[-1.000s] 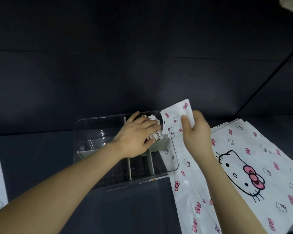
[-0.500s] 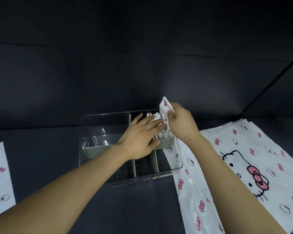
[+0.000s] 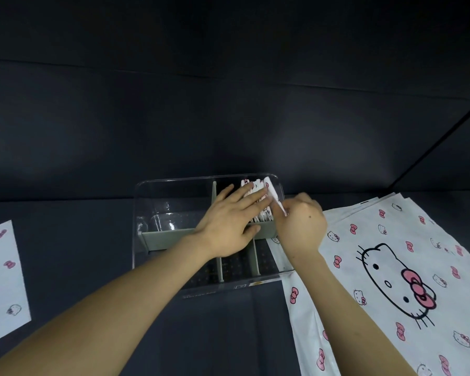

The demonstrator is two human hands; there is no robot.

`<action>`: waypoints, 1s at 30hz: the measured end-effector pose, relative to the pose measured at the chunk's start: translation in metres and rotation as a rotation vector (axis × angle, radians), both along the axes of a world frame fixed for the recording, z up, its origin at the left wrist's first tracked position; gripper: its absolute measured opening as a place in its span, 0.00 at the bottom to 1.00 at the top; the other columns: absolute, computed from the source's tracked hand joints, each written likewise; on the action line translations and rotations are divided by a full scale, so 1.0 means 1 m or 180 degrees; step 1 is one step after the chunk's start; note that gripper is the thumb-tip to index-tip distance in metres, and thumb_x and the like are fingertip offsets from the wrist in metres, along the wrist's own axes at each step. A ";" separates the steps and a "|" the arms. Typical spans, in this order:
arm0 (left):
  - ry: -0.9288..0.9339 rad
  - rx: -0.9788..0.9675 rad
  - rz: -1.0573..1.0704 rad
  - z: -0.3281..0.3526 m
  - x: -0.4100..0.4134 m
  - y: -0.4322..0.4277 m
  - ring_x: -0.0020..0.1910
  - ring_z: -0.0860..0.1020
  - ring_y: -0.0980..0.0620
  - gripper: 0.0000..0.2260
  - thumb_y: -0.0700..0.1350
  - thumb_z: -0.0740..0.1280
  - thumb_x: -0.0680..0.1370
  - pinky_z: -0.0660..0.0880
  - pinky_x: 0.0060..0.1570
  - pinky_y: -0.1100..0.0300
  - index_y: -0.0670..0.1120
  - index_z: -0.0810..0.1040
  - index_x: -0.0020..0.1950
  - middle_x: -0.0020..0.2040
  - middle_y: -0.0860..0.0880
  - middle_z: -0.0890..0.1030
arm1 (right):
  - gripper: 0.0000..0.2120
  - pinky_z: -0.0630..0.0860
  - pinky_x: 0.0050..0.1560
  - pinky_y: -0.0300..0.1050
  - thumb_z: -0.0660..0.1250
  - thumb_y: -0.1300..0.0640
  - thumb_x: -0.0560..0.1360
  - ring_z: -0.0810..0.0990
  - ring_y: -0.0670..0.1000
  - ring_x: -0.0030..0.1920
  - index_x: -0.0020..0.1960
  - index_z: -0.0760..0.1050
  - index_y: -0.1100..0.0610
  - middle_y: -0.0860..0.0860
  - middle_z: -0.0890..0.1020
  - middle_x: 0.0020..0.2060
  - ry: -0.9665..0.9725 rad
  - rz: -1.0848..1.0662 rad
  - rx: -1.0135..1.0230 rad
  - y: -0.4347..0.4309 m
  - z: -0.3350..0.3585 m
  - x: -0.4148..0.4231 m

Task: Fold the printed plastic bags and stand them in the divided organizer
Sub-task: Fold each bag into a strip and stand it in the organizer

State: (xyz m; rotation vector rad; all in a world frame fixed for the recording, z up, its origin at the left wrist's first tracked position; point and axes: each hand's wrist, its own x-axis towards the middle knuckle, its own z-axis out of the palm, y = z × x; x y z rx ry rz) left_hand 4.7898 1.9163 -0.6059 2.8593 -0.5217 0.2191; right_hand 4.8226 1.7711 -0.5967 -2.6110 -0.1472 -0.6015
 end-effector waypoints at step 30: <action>0.0988 0.0143 0.4181 -0.062 -0.315 0.227 0.73 0.57 0.32 0.37 0.70 0.46 0.74 0.51 0.69 0.36 0.49 0.67 0.74 0.75 0.35 0.61 | 0.21 0.74 0.63 0.53 0.57 0.44 0.75 0.79 0.55 0.61 0.58 0.81 0.54 0.54 0.80 0.61 0.0474 0.2949 -0.0706 0.166 -0.073 -0.220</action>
